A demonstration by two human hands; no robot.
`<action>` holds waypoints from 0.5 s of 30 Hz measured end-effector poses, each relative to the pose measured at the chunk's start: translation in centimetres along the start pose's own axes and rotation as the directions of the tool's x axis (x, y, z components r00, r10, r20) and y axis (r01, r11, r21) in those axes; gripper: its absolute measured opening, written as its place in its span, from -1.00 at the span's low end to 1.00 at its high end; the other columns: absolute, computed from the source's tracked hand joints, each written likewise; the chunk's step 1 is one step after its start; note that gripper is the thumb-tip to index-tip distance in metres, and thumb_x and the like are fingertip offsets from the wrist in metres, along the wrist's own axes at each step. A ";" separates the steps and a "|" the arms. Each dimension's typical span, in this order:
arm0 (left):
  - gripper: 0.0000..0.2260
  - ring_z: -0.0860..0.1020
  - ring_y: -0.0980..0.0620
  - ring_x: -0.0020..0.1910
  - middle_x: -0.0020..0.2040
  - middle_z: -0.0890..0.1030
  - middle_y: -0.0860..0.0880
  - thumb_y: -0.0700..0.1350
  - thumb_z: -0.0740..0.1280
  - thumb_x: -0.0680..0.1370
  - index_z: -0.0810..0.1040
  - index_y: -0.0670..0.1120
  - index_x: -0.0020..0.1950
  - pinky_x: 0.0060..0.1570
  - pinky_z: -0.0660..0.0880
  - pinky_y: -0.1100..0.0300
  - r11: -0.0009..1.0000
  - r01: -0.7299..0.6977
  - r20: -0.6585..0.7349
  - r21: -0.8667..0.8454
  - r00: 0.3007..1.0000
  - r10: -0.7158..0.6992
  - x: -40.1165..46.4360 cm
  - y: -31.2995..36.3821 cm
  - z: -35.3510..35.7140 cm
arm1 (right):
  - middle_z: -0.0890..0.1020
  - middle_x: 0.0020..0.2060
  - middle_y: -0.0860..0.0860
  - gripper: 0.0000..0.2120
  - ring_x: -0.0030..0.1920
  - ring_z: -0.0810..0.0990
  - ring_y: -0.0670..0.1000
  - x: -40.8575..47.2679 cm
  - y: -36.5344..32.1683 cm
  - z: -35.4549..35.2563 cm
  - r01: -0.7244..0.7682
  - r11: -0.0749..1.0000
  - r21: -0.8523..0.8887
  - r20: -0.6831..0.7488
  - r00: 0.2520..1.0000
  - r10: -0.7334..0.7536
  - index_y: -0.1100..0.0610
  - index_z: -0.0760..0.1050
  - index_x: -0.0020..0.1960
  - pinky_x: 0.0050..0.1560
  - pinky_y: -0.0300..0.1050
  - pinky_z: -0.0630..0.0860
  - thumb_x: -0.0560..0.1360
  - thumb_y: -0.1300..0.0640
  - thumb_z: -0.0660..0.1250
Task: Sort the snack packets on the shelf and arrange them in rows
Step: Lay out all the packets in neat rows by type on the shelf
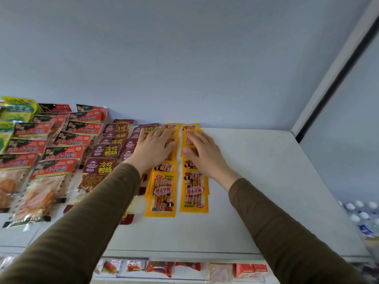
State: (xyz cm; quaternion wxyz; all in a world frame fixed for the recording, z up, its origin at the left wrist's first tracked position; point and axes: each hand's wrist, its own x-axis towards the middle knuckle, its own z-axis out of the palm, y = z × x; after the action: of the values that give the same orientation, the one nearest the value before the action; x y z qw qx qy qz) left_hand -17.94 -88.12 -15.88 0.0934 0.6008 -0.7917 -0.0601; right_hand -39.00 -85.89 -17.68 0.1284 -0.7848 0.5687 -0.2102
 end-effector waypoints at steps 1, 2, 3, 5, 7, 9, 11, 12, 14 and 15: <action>-0.48 0.02 -0.06 0.66 0.68 0.09 -0.02 0.20 -0.01 0.69 0.10 0.10 0.65 0.57 -0.20 -0.27 1.000 0.013 -0.004 -0.001 1.000 -0.013 0.9 -0.3 -0.3 | 0.17 0.60 -0.03 -0.45 0.60 0.04 0.03 1.0 0.1 -0.4 -0.001 1.000 0.013 -0.030 1.000 0.002 0.00 0.22 0.58 0.55 0.09 0.11 0.66 -0.21 0.07; -0.48 0.01 -0.08 0.66 0.68 0.09 -0.04 0.18 -0.01 0.70 0.10 0.08 0.65 0.58 -0.19 -0.26 1.000 0.026 0.006 0.009 1.000 -0.026 1.9 -0.5 -0.6 | 0.22 0.58 -0.02 -0.50 0.59 0.08 0.04 2.1 0.3 -0.7 -0.004 1.000 0.015 -0.045 0.999 0.005 0.00 0.25 0.57 0.55 0.10 0.15 0.68 -0.15 0.09; -0.48 0.00 -0.09 0.66 0.68 0.09 -0.05 0.17 -0.01 0.70 0.10 0.06 0.65 0.58 -0.18 -0.27 0.999 0.038 0.030 0.027 0.999 -0.039 2.9 -0.7 -0.8 | 0.25 0.57 -0.01 -0.54 0.59 0.11 0.05 3.2 0.5 -1.1 -0.009 1.000 0.006 -0.041 0.999 0.009 0.01 0.27 0.55 0.54 0.13 0.17 0.69 -0.08 0.10; -0.48 0.01 -0.11 0.66 0.68 0.12 -0.05 0.16 -0.02 0.71 0.12 0.05 0.65 0.58 -0.17 -0.28 0.997 0.053 0.098 0.054 0.994 -0.058 4.3 -1.0 -0.9 | 0.27 0.57 0.00 -0.58 0.58 0.13 0.07 5.1 1.0 -1.4 -0.019 1.000 -0.021 0.003 1.000 0.019 0.02 0.28 0.55 0.53 0.15 0.18 0.70 0.03 0.09; -0.48 0.06 -0.11 0.65 0.66 0.19 -0.04 0.18 -0.04 0.71 0.15 0.07 0.65 0.58 -0.17 -0.28 0.996 0.052 0.149 0.065 0.987 -0.061 5.1 -1.2 -0.7 | 0.30 0.55 -0.01 -0.59 0.56 0.17 0.09 6.4 1.4 -1.3 -0.025 0.998 -0.065 0.054 0.998 0.029 0.01 0.28 0.55 0.51 0.15 0.21 0.71 0.06 0.07; -0.49 0.14 -0.12 0.62 0.62 0.27 -0.04 0.19 -0.04 0.70 0.20 0.09 0.63 0.57 -0.16 -0.30 0.995 0.045 0.152 0.083 0.987 -0.058 5.4 -1.5 -0.5 | 0.37 0.51 -0.02 -0.60 0.51 0.25 0.10 7.2 1.7 -1.0 -0.021 0.992 -0.122 0.119 0.992 0.035 -0.01 0.30 0.54 0.46 0.15 0.28 0.72 0.06 0.04; -0.49 0.17 -0.13 0.61 0.60 0.30 -0.05 0.20 -0.04 0.69 0.23 0.08 0.62 0.57 -0.16 -0.30 0.992 0.047 0.143 0.114 0.988 -0.064 5.6 -1.8 -0.5 | 0.40 0.49 -0.04 -0.60 0.48 0.29 0.10 7.5 2.1 -0.8 -0.018 0.988 -0.152 0.149 0.988 0.040 -0.03 0.31 0.53 0.43 0.14 0.31 0.72 0.04 0.02; -0.48 0.17 -0.14 0.61 0.60 0.30 -0.05 0.21 -0.04 0.68 0.24 0.08 0.61 0.57 -0.17 -0.30 0.991 0.050 0.141 0.126 0.988 -0.068 5.6 -2.0 -0.5 | 0.40 0.49 -0.05 -0.60 0.47 0.30 0.10 7.5 2.3 -0.6 -0.017 0.987 -0.162 0.137 0.990 0.039 -0.04 0.32 0.53 0.42 0.13 0.31 0.72 0.02 0.01; -0.48 0.17 -0.14 0.61 0.60 0.31 -0.05 0.21 -0.05 0.69 0.24 0.08 0.61 0.57 -0.17 -0.31 0.990 0.052 0.139 0.130 0.988 -0.070 5.6 -2.2 -0.4 | 0.43 0.47 -0.06 -0.60 0.45 0.32 0.10 7.5 2.6 -0.6 -0.016 0.985 -0.175 0.109 0.993 0.035 -0.07 0.33 0.51 0.39 0.12 0.33 0.72 -0.02 0.00; -0.49 0.15 -0.13 0.61 0.60 0.30 -0.04 0.20 -0.05 0.69 0.23 0.08 0.61 0.57 -0.17 -0.31 0.992 0.047 0.136 0.119 0.989 -0.063 5.5 -2.2 -0.4 | 0.44 0.46 -0.06 -0.60 0.45 0.32 0.10 7.5 2.7 -0.5 -0.014 0.985 -0.171 0.102 0.994 0.032 -0.08 0.34 0.51 0.37 0.11 0.34 0.72 -0.04 0.00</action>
State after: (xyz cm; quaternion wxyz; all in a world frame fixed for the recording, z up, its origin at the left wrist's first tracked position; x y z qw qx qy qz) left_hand -17.19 -93.99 -15.53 0.0013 0.6213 -0.7814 -0.0586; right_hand -39.50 -93.81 -16.99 0.0927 -0.7961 0.5862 -0.1181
